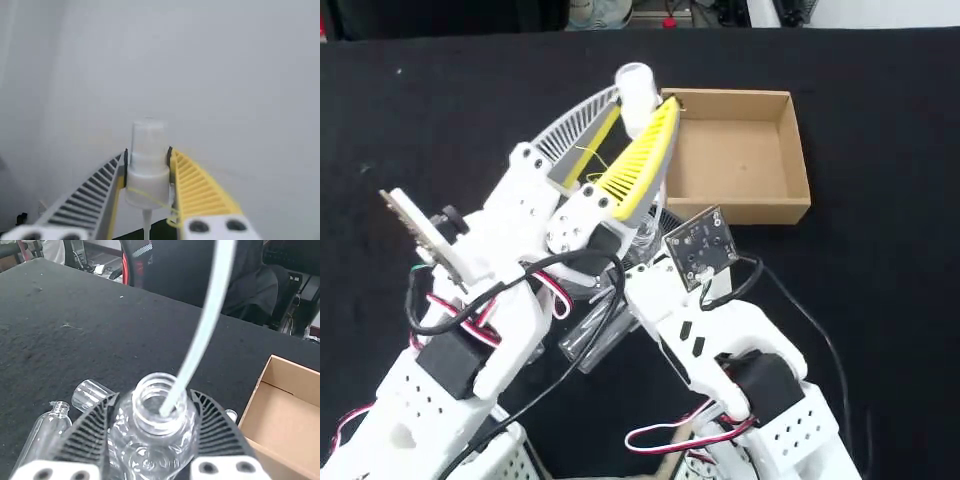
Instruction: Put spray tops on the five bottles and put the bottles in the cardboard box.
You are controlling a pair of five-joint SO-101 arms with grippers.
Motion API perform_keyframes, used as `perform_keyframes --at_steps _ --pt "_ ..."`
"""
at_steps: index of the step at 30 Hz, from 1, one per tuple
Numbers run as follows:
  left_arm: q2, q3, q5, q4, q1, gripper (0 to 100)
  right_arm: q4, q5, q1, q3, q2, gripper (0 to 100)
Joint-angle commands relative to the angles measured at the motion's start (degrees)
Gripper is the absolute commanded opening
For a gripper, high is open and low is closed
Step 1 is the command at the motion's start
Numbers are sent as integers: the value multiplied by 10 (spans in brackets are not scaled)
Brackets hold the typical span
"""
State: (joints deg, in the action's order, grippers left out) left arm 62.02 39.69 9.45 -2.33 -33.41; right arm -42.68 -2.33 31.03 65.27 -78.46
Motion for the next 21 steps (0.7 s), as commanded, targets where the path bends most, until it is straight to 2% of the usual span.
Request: perform_keyframes --at_steps 1,11,17,21 --pt "-2 -15 3 13 -6 102 12 1 5 -2 -7 85" --pt "0 -1 1 12 -4 102 11 1 5 -2 -7 85" --pt "-1 0 1 11 43 102 11 1 5 -2 -7 85" --pt "0 22 2 14 41 102 11 1 5 -2 -7 85"
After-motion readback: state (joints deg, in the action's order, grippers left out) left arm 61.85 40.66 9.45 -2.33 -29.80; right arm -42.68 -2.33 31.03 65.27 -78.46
